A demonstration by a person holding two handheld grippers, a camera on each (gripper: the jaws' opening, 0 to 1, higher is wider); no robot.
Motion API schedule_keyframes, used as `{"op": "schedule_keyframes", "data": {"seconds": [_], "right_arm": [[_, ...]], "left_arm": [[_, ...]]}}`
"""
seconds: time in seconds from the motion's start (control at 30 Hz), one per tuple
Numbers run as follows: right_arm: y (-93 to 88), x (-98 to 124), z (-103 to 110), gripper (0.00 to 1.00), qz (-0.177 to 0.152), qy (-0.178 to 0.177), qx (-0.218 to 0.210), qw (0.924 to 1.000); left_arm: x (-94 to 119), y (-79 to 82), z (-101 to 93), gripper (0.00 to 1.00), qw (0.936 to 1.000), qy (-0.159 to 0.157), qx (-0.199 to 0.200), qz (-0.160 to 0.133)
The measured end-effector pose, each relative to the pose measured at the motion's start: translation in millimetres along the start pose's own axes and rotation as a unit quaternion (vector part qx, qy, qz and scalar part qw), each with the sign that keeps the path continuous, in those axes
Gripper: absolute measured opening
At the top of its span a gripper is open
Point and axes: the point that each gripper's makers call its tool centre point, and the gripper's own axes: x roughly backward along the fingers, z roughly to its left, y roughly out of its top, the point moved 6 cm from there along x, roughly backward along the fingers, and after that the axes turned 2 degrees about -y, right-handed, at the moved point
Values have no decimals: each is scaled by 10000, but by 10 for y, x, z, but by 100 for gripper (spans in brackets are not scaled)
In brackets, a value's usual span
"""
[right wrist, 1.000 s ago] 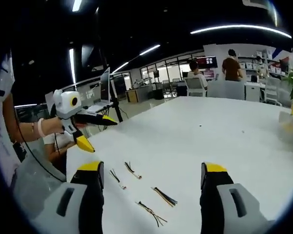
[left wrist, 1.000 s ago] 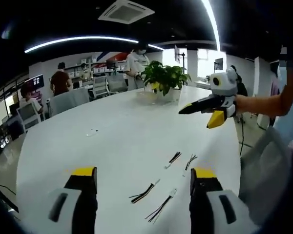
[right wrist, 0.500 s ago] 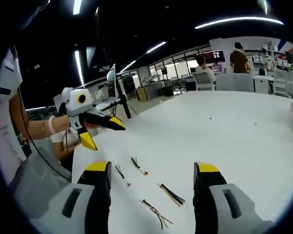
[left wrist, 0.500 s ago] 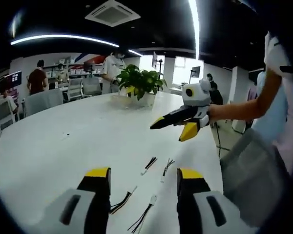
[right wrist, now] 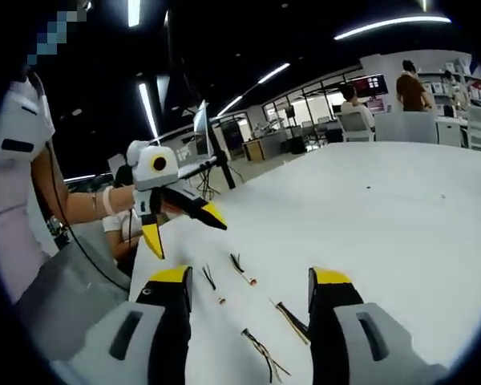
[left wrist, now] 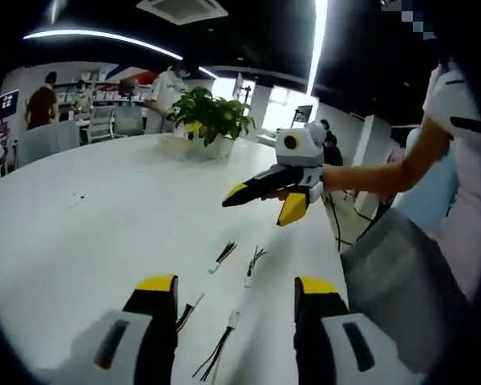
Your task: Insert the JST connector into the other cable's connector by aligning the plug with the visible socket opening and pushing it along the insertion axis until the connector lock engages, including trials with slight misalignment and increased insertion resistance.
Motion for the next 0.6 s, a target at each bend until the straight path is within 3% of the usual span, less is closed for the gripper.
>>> {"op": "schedule_keyframes", "data": {"seconds": [0.2, 0.6], "right_arm": [[-129, -97, -37, 55, 288, 29, -30, 9996], [-185, -206, -86, 53, 381, 186, -84, 9991]], "left_arm": [[-40, -59, 79, 56, 9999, 39, -54, 115], [-137, -115, 135, 55, 9997, -85, -69, 235]]}}
